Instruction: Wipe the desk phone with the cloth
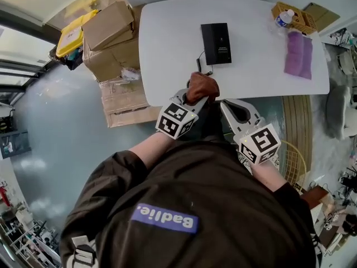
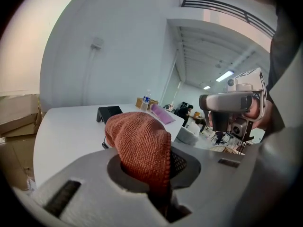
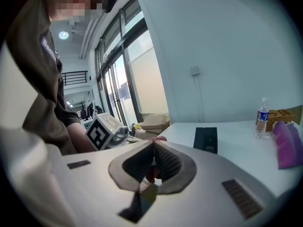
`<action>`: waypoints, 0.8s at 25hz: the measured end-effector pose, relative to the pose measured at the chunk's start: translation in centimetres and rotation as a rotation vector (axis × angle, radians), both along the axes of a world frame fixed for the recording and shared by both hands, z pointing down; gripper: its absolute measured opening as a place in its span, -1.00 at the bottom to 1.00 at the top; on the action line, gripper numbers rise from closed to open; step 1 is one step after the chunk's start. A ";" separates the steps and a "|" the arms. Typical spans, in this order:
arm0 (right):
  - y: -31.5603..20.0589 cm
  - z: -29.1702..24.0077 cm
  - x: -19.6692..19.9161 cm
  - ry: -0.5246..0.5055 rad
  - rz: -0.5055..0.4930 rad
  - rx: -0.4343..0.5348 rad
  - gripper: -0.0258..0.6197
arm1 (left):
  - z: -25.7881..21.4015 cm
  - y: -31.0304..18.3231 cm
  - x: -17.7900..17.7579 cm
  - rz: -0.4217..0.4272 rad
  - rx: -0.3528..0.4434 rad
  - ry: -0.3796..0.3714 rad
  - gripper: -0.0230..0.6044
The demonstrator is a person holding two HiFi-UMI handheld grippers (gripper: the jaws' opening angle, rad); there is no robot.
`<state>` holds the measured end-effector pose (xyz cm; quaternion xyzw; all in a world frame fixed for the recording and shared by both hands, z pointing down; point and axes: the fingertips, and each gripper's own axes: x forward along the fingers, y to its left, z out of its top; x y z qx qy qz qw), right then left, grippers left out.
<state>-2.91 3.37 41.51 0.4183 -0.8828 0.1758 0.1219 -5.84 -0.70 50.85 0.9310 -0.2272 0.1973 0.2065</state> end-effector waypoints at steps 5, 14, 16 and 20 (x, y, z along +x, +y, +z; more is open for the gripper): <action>3.7 -1.1 -2.5 0.014 0.036 0.008 -0.82 | -1.7 2.9 -3.0 -0.002 0.007 0.038 -0.73; 6.0 -2.8 -3.6 0.017 -0.014 0.041 -0.82 | -6.1 4.9 -5.3 -0.055 0.042 0.084 -0.74; 5.8 -3.2 -3.3 0.016 -0.039 0.051 -0.83 | -7.6 4.8 -5.9 -0.101 0.051 0.101 -0.74; 5.1 -4.0 -2.3 0.014 -0.081 0.080 -0.82 | -10.3 4.2 -6.2 -0.172 0.075 0.130 -0.73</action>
